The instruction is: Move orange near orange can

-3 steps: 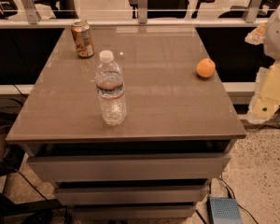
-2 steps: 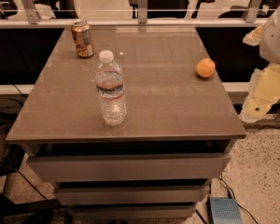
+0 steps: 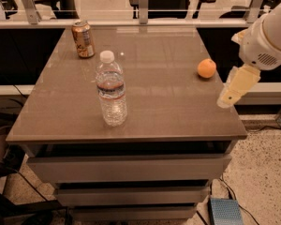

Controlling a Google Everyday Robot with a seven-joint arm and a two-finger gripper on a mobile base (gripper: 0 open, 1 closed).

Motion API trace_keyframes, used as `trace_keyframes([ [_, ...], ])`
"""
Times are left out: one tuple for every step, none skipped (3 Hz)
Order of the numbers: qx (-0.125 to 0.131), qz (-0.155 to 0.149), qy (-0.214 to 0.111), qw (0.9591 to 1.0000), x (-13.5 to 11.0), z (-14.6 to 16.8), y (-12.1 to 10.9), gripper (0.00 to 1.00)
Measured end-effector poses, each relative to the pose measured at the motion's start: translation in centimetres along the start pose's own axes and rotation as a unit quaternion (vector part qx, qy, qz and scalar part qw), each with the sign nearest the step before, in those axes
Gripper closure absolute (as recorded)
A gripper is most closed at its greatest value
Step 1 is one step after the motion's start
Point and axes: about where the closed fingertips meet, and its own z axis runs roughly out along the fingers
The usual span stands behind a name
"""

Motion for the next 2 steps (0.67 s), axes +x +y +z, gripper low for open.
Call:
trace_keyframes([
  [0.021, 0.025, -0.015, 0.9993, 0.7, 3.4, -3.7, 0.00],
  [0.025, 0.067, -0.033, 0.9969, 1.6, 6.3, -6.8, 0.00],
])
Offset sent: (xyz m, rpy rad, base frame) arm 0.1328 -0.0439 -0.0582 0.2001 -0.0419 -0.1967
